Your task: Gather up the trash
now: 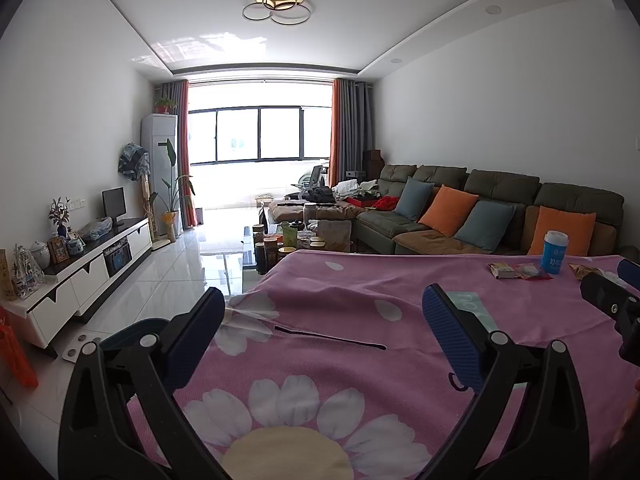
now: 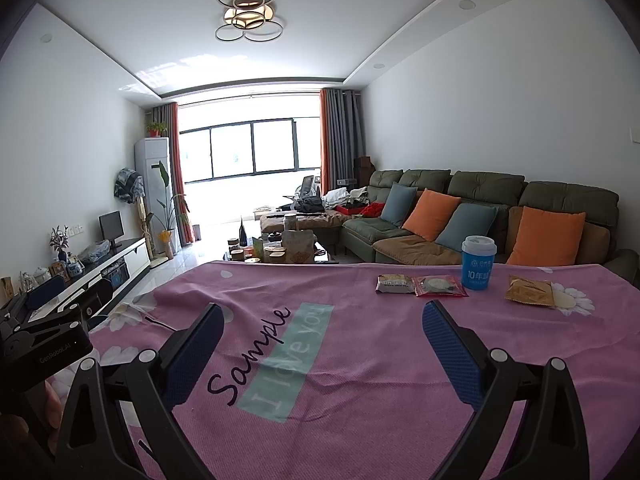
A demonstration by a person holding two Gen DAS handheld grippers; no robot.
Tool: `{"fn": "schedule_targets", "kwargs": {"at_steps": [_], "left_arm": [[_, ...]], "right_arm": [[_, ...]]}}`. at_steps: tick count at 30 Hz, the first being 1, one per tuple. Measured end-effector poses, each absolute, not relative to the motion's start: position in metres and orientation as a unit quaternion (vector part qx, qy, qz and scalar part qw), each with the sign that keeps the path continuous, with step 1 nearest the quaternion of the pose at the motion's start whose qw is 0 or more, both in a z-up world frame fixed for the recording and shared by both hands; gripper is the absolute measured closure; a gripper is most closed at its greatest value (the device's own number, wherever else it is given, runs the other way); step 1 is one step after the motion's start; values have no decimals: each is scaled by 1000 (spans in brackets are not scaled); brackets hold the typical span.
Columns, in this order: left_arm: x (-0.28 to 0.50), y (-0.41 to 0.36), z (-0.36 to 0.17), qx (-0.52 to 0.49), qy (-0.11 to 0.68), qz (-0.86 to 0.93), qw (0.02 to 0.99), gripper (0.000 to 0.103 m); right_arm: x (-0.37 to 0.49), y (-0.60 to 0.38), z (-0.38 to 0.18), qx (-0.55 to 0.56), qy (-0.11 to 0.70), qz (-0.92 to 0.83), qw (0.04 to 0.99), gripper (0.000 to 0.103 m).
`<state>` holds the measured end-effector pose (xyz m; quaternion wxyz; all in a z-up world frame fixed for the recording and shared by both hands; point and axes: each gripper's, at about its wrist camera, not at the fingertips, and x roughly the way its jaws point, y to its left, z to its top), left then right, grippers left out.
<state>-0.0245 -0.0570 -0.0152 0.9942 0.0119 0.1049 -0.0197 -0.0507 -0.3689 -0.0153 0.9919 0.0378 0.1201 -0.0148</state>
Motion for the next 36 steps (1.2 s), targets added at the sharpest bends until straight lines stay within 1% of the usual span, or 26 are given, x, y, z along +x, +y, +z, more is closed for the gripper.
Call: {"fn": "schedule_targets", "kwargs": {"at_steps": [27, 30, 33, 36], "left_arm": [[-25, -57, -17, 17, 119, -35, 992, 6], [-14, -61, -17, 23, 157, -59, 986, 6], [11, -65, -23, 36, 228, -78, 970, 6], [48, -65, -35, 32, 310, -91, 946, 6]], "right_arm": [[-49, -374, -18, 44, 127, -16, 991, 7], [-49, -379, -17, 42, 130, -18, 990, 7], [-42, -391, -17, 40, 153, -22, 987, 7], [-29, -413, -21, 55, 201, -25, 978, 7]]}}
